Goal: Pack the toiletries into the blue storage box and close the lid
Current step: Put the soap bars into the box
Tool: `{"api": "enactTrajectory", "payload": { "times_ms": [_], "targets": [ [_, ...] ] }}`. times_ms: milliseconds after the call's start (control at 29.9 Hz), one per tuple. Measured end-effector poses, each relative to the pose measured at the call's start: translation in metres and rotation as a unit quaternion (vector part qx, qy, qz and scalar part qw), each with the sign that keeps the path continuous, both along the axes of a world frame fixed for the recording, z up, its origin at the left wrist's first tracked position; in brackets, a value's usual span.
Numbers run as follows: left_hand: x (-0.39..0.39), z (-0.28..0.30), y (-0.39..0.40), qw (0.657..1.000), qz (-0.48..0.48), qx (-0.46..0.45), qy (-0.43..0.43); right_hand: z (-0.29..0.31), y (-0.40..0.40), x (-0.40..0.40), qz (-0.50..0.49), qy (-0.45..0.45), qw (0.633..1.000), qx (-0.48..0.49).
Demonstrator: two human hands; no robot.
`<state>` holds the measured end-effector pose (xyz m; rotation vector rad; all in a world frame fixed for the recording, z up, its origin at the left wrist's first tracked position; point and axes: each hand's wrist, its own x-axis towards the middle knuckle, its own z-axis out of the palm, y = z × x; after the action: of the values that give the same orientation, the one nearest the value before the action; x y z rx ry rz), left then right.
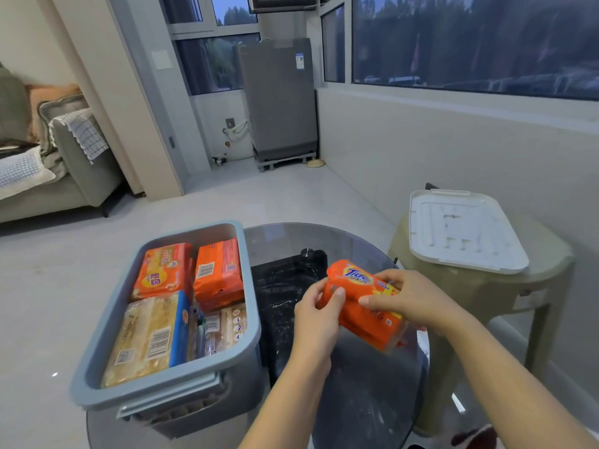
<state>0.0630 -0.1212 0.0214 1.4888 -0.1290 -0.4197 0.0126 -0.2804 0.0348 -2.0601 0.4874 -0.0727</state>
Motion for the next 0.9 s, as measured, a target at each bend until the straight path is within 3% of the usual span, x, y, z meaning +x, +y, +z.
{"api": "enactTrajectory", "payload": {
  "times_ms": [200, 367, 535, 902],
  "targets": [
    [-0.011, 0.043, 0.015, 0.994, 0.026, -0.061, -0.087, 0.048, 0.03, -0.017, -0.039, -0.119, 0.978, 0.169],
    [-0.007, 0.082, 0.046, 0.981, 0.026, -0.087, -0.172, 0.079, 0.057, -0.013, 0.008, -0.163, 0.953, 0.255],
    [0.007, 0.102, 0.085, 0.981, 0.026, -0.127, -0.144, 0.093, 0.095, 0.007, 0.082, -0.149, 0.938, 0.302],
    [0.043, 0.103, 0.162, 0.993, -0.012, 0.052, -0.106, 0.104, 0.166, 0.045, 0.057, -0.049, 0.991, 0.107]
  ]
}}
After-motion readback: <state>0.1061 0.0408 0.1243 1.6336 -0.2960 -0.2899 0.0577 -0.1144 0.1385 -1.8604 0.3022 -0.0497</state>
